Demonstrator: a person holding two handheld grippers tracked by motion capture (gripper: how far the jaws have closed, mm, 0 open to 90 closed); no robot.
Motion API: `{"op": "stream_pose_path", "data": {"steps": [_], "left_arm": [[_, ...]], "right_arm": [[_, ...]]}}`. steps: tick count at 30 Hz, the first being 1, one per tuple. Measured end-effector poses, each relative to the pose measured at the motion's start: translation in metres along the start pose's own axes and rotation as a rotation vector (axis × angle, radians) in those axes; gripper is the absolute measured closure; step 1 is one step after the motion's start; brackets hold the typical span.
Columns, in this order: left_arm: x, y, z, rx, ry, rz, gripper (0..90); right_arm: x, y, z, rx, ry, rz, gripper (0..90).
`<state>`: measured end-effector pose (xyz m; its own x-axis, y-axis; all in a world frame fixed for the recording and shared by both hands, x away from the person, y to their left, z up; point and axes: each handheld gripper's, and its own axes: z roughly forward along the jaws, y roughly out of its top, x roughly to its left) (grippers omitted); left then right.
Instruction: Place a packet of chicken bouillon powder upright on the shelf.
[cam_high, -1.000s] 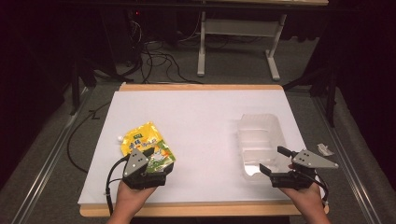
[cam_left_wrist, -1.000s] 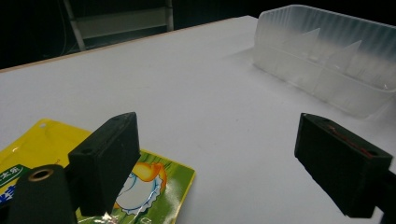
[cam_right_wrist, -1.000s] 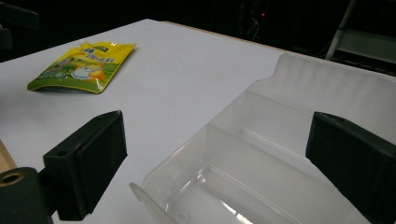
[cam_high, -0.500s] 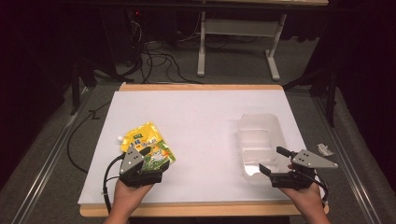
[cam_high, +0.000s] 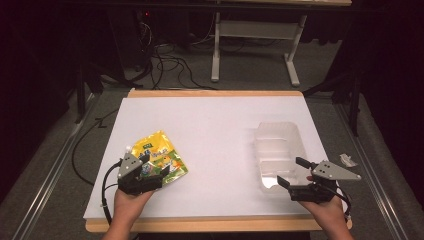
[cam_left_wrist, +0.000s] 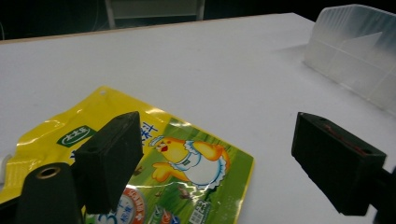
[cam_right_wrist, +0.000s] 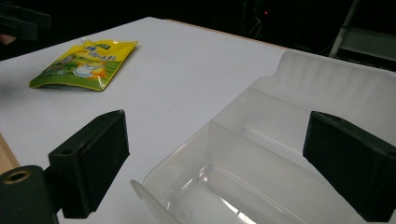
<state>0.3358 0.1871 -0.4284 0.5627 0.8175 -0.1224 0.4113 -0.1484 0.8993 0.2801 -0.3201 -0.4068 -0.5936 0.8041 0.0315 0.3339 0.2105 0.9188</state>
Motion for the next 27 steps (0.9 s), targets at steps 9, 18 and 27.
{"op": "stream_pose_path", "data": {"steps": [9, 18, 27], "left_arm": [[0.025, -0.003, -0.001, 0.004, 0.050, -0.056, 17.6], [0.063, -0.014, 0.002, 0.028, 0.127, -0.175, 18.7], [0.089, -0.026, 0.003, 0.059, 0.160, -0.282, 23.2]], "right_arm": [[0.000, 0.000, 0.000, 0.000, 0.003, 0.002, 7.6], [0.001, 0.000, 0.001, 0.004, 0.006, -0.001, 8.0], [0.001, -0.001, 0.002, 0.007, 0.008, 0.002, 8.3]]}}
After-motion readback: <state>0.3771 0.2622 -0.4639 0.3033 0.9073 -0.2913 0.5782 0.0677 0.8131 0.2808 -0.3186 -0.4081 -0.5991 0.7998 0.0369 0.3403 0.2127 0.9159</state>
